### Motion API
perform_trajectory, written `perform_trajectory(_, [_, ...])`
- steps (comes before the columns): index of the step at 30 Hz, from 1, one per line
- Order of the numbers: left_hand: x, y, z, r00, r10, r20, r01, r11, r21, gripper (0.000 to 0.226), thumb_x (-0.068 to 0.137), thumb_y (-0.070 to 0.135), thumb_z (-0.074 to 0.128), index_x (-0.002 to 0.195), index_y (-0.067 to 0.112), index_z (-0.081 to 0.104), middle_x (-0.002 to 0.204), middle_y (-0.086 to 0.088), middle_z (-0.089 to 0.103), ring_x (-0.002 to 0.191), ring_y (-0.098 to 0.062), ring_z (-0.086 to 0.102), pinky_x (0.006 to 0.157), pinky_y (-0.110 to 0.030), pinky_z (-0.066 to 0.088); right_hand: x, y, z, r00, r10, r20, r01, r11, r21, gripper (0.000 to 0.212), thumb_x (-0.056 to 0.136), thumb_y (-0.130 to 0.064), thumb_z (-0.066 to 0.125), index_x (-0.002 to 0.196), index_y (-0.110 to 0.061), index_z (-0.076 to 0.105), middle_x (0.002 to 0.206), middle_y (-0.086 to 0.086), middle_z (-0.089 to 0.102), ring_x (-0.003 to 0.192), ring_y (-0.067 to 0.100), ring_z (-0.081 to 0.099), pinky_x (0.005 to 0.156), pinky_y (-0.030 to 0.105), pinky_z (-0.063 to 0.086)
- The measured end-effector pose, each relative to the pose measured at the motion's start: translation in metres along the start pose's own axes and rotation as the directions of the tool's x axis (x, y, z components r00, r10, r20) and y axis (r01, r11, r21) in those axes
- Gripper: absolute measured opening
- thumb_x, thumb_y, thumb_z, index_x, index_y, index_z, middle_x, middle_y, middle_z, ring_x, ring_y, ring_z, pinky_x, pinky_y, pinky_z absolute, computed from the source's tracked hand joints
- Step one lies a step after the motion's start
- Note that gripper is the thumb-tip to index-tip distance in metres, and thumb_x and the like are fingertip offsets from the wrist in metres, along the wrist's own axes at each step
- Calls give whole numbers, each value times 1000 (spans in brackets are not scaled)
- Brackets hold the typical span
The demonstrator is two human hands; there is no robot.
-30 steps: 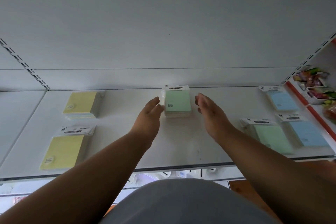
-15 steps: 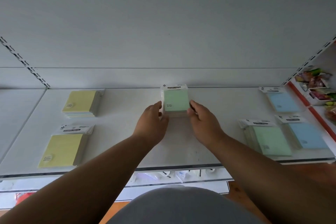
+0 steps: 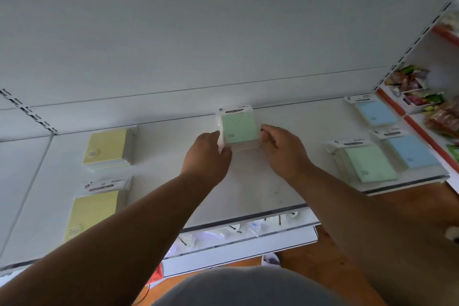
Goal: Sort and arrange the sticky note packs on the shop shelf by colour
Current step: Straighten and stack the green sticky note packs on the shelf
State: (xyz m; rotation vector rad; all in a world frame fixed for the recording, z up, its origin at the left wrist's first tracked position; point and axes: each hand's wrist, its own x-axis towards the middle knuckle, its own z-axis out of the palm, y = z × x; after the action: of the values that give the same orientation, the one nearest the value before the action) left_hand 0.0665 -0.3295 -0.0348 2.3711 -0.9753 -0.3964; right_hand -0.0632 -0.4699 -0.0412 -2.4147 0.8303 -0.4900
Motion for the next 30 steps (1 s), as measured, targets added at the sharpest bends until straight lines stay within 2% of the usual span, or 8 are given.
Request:
perform_trajectory(3, [-8,2,0,994,85,-68,-92,989,-115,60,91,19,55,147,13,36,151,-5,35,134,-23,42,112,-37,37,-1,-6,-5,995,-5,-100,9,999,43,30,101,-20,44,120,-7,63,118,8,66,109,22,59,91,23,41])
perform_trajectory(7, [-9,4,1,925,368,-91,-343,915,213,49,81,7,53,130,12,60,140,-7,52,131,-29,43,111,-37,34,3,-7,-5,985,-175,-13,173,983,-63,30,94,-9,48,118,-2,65,122,12,63,110,27,59,96,23,38])
perform_trajectory(12, [-8,14,-2,937,349,2,-325,870,370,54,79,10,51,132,17,58,139,-1,54,130,-24,45,109,-38,36,8,-4,-12,962,-244,119,261,952,-161,31,90,-12,50,114,-3,66,124,10,59,107,30,56,93,45,49])
perform_trajectory(19, [-47,26,18,883,381,-272,-277,893,354,41,72,5,60,112,12,66,122,-5,62,114,-29,55,96,-41,46,-11,12,-32,960,-275,53,278,957,-75,25,91,-12,52,108,-4,68,109,10,61,102,27,58,92,35,47])
perform_trajectory(22, [-47,23,27,932,108,-346,-54,985,163,42,81,14,63,123,11,59,123,-9,58,114,-31,53,98,-42,46,-12,15,-34,978,-186,91,192,980,-58,25,90,-17,59,111,-5,66,109,11,62,100,27,61,87,29,45])
perform_trajectory(24, [-33,18,24,950,-106,-293,124,991,43,46,87,27,62,129,13,54,124,-8,58,114,-30,54,99,-41,44,-1,11,-30,984,-107,139,120,989,-86,28,90,-24,62,112,-7,64,108,11,63,96,28,62,83,32,47])
perform_trajectory(28, [-4,13,15,991,-75,-111,99,967,235,33,94,39,52,118,18,60,113,-5,64,103,-27,60,83,-35,48,19,0,-19,970,-73,231,118,975,-190,22,91,-32,58,80,-13,55,83,8,55,84,33,60,63,32,38])
perform_trajectory(30, [1,14,13,997,-4,-81,32,938,346,31,97,39,47,111,14,58,108,-9,62,100,-31,60,76,-36,47,18,2,-16,968,-98,231,157,955,-251,25,94,-33,53,78,-14,54,81,10,53,82,34,58,63,31,34])
